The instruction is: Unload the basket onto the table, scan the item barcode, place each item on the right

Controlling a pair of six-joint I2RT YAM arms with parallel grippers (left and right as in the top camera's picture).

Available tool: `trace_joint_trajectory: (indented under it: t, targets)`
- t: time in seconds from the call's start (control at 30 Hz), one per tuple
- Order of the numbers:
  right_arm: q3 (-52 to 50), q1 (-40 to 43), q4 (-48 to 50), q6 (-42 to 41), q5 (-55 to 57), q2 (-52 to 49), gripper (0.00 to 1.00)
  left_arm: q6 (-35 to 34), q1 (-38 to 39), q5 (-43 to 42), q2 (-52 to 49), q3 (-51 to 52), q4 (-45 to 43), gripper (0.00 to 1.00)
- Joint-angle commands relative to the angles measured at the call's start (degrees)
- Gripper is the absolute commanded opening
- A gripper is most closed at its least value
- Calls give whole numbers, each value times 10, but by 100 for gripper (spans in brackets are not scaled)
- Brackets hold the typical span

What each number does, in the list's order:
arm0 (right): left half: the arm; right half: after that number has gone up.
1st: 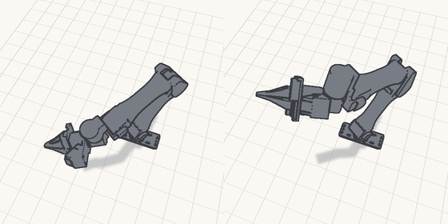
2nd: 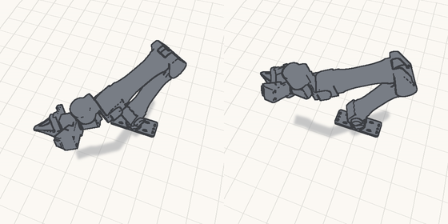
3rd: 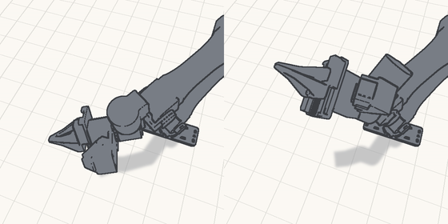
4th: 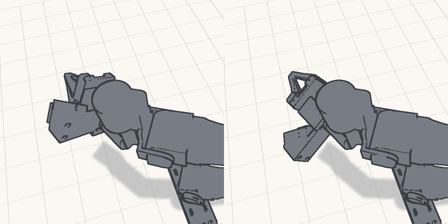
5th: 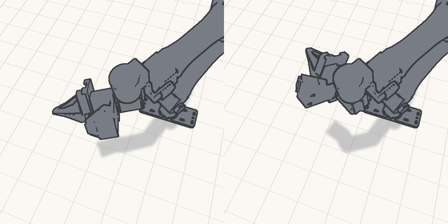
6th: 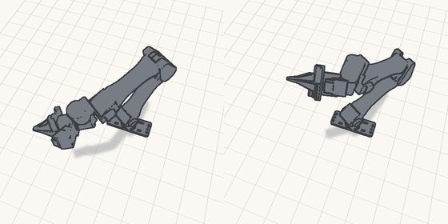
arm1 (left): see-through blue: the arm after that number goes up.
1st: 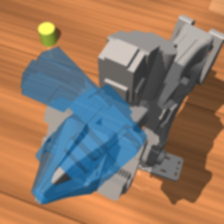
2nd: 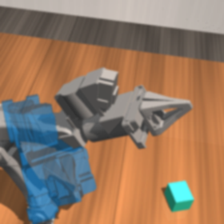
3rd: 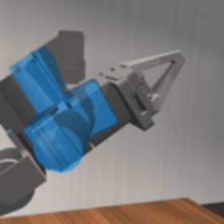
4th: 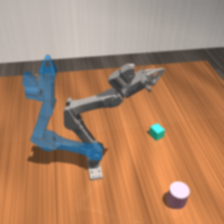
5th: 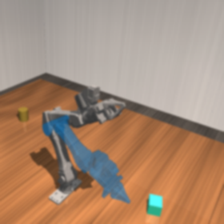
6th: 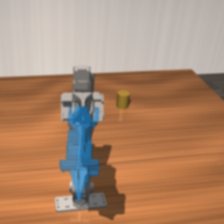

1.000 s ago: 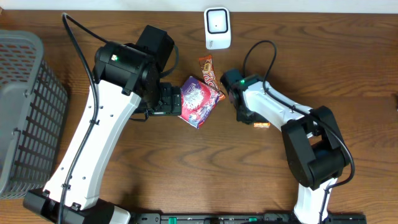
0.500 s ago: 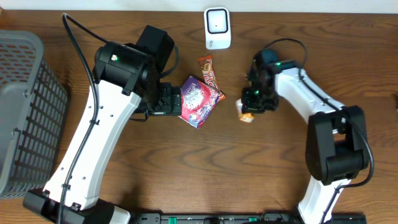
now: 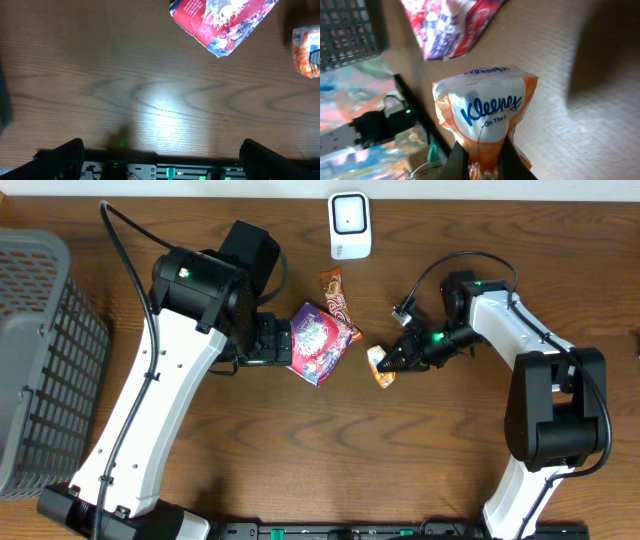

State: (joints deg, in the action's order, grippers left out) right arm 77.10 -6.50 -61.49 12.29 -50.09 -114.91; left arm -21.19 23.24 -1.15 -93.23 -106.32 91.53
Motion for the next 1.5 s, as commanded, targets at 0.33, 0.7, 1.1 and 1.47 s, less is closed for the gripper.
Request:
trace_joint_trajectory:
  t: [0.33, 0.7, 1.1, 1.47]
  targets:
    - [99, -30, 5, -297, 382, 3, 7, -5, -3, 3, -1, 1, 3, 98]
    - [85, -103, 24, -315, 440, 2, 73, -5, -3, 3, -1, 1, 3, 98]
    - [82, 29, 21, -209, 176, 2, 86, -5, -3, 3, -1, 1, 3, 98]
    - [-26, 38, 117, -231, 166, 2, 73, -5, -3, 3, -1, 1, 3, 98]
